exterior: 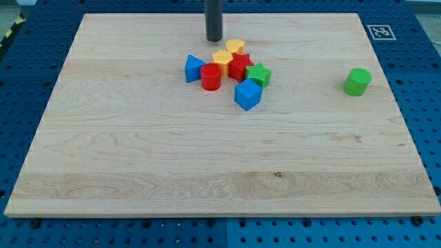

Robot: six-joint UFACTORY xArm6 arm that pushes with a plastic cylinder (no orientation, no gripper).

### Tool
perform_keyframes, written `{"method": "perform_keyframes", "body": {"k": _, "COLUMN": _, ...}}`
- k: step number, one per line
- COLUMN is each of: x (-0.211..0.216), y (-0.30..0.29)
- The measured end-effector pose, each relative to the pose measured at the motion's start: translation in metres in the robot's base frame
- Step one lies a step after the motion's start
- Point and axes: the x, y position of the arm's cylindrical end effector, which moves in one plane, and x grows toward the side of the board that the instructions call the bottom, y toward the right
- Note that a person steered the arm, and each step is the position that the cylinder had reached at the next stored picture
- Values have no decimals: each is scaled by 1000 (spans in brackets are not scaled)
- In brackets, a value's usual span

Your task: Separate the red star from the hexagon

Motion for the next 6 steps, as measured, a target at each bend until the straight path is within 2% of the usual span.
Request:
{"method": "perform_keyframes", "body": {"k": 2, "x": 55, "y": 4}}
{"method": "perform_keyframes", "body": {"k": 6, "x": 69, "y": 50}}
